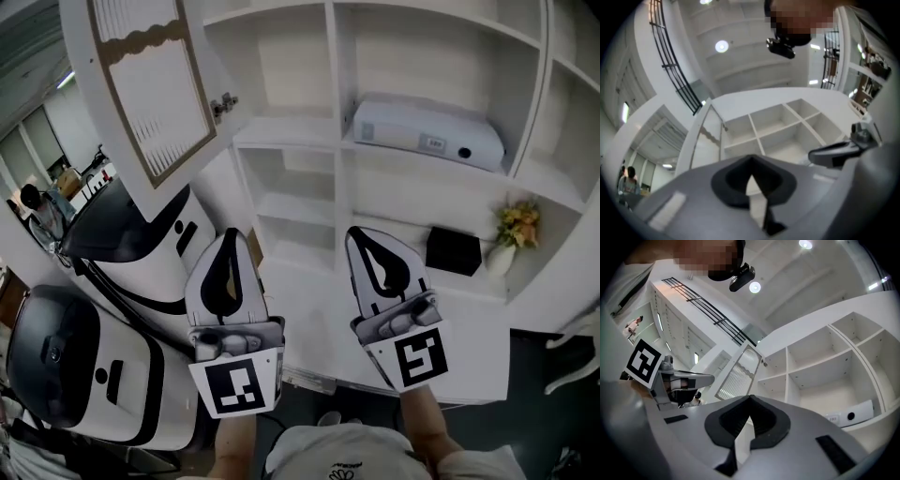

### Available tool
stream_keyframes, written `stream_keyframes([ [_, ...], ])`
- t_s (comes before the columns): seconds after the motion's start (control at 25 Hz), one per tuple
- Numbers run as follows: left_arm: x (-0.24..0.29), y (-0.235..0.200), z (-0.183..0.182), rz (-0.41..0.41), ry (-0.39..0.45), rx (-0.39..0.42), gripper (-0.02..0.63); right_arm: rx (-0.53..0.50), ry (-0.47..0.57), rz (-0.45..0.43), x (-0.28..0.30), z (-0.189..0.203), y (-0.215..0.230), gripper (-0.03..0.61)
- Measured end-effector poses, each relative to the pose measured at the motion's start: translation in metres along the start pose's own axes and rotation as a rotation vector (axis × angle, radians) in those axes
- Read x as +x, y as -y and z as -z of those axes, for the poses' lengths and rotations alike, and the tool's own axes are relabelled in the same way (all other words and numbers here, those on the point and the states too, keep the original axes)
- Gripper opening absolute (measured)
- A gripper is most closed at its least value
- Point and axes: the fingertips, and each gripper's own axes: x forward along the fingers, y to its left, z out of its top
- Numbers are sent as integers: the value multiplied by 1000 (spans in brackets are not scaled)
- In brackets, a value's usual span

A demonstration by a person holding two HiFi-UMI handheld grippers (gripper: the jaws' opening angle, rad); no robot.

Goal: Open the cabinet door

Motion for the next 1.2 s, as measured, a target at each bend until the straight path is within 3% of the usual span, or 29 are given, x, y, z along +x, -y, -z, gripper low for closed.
stream_keyframes([
  [0.32, -18, 51, 59, 80, -116, -126, 6, 32, -104, 92, -37, 42, 7, 0],
  [0.64, -35, 90, 101, 139, -226, -192, 6, 17, -212, 164, -67, 78, 18, 0],
  [1.2, -35, 98, 109, 171, -242, -196, 6, 26, -254, 180, -75, 92, 19, 0],
])
